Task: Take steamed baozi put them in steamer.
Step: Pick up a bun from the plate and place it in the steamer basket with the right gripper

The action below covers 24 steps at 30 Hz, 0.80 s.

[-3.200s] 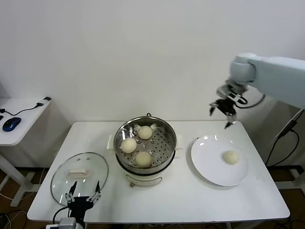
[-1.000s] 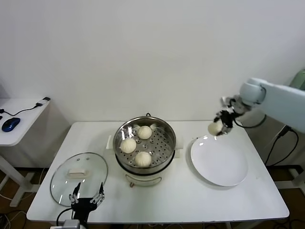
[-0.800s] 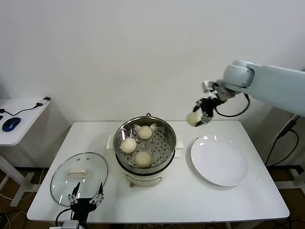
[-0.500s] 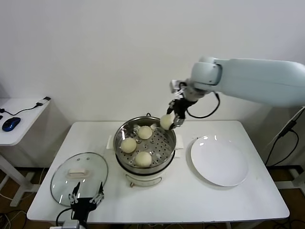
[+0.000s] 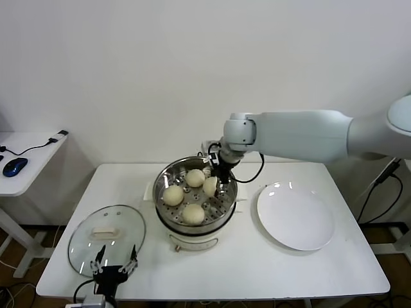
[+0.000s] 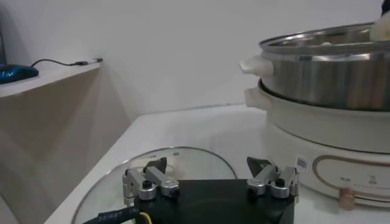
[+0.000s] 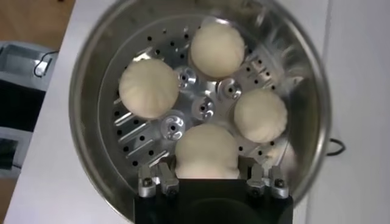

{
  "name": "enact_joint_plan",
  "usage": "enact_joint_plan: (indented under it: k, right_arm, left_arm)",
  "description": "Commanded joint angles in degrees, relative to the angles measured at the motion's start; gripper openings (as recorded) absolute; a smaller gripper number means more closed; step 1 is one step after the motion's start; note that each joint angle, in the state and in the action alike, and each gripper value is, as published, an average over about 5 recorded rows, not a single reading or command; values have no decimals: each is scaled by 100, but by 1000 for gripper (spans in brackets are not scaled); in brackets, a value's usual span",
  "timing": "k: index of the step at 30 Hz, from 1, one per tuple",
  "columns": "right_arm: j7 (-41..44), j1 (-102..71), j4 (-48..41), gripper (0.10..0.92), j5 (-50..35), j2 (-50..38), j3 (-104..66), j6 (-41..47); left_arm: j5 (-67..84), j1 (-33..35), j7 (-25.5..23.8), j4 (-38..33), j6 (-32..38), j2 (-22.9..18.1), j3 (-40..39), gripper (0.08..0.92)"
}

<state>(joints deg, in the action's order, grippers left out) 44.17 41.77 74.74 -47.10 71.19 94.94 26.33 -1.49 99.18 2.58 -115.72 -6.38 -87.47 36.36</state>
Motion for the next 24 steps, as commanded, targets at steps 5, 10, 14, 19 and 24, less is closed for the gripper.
enact_joint_plan:
  k: [5, 10, 14, 19, 24]
  right_arm:
    - [-124, -466, -235, 666, 355, 271, 52, 131]
    - [-48, -399, -268, 691, 276, 266, -19, -47]
    - [232, -244, -361, 778, 104, 249, -37, -486]
    - [638, -5, -448, 821, -104, 106, -67, -891]
    - [907, 165, -515, 823, -669, -331, -542, -1150]
  left_arm:
    - [7, -35, -7, 38, -10, 16, 1, 823]
    - [7, -62, -11, 59, -10, 30, -8, 823]
    - [7, -74, -9, 69, -8, 33, -9, 823]
    - [1, -71, -7, 53, -12, 44, -9, 823]
    - [-6, -48, -9, 1, -21, 48, -8, 823]
